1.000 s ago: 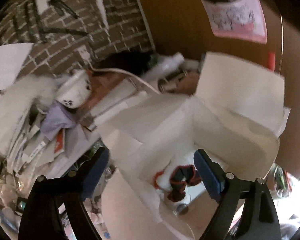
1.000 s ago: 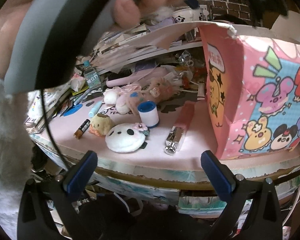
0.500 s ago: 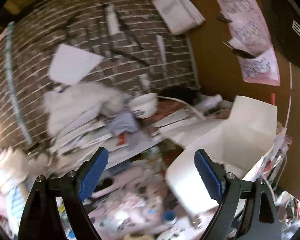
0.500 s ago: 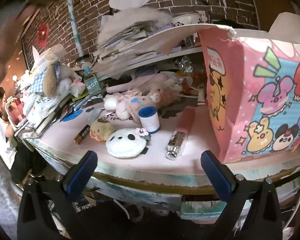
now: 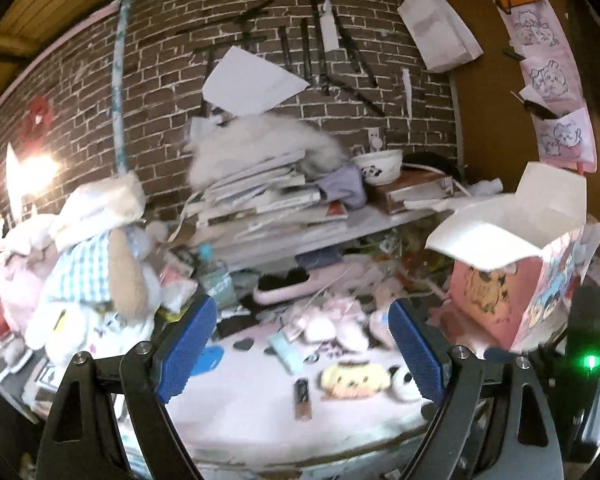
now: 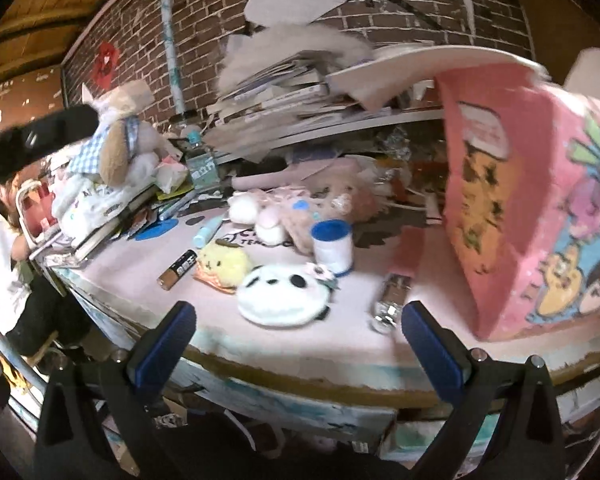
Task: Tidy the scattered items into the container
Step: 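Reach the right gripper to the panda plush and close on it, then lift the panda plush with the right gripper and carry it over the box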
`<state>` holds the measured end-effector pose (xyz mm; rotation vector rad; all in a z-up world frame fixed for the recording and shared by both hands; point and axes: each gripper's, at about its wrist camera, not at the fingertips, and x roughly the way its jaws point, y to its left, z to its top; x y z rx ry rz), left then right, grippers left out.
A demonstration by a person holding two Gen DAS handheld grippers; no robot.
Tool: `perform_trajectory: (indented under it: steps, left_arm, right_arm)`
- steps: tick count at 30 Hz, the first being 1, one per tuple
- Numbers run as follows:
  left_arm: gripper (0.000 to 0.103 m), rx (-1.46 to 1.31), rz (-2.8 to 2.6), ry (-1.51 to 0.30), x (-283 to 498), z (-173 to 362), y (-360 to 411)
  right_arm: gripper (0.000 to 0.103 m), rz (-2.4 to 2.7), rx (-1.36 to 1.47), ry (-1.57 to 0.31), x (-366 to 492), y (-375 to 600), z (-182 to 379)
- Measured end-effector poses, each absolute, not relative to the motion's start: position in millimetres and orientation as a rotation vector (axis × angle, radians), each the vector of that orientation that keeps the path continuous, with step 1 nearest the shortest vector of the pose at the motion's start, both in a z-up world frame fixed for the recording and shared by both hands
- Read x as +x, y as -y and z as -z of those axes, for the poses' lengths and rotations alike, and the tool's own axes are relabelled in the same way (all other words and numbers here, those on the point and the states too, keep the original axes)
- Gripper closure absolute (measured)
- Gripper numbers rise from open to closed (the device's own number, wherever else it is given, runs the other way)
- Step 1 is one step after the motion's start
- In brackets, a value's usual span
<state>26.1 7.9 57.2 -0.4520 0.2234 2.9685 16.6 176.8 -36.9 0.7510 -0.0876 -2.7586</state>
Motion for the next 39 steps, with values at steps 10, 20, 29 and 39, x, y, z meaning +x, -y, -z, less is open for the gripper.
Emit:
perform_trajectory:
  steps: [10, 20, 29, 39]
  left_arm:
    - [0.017, -0.502, -2.973, -0.145, 24.5, -34.3, 12.6]
    - [0.017, -0.689, -2.966, -0.097, 4.1, -4.6, 20.2]
    - [0.017, -0.74, -2.966, -0.057, 0.2, 3.7, 23.7]
    - [0.017, -0.765, -2.956, -0.043, -2.4, 7.2, 24.4]
  right_arm:
    - [0.024, 2.767, 0.835, 0.013, -9.7, -153.5, 52.2]
    - [0.045, 2.826, 0.798, -0.072, -16.1, -149.7, 56.1]
    - [0.054, 2.829, 0.758, -0.066, -13.9, -151.5, 57.9]
    - [0.058, 2.824, 0.688, -0.024, -4.0, -157.1, 45.5]
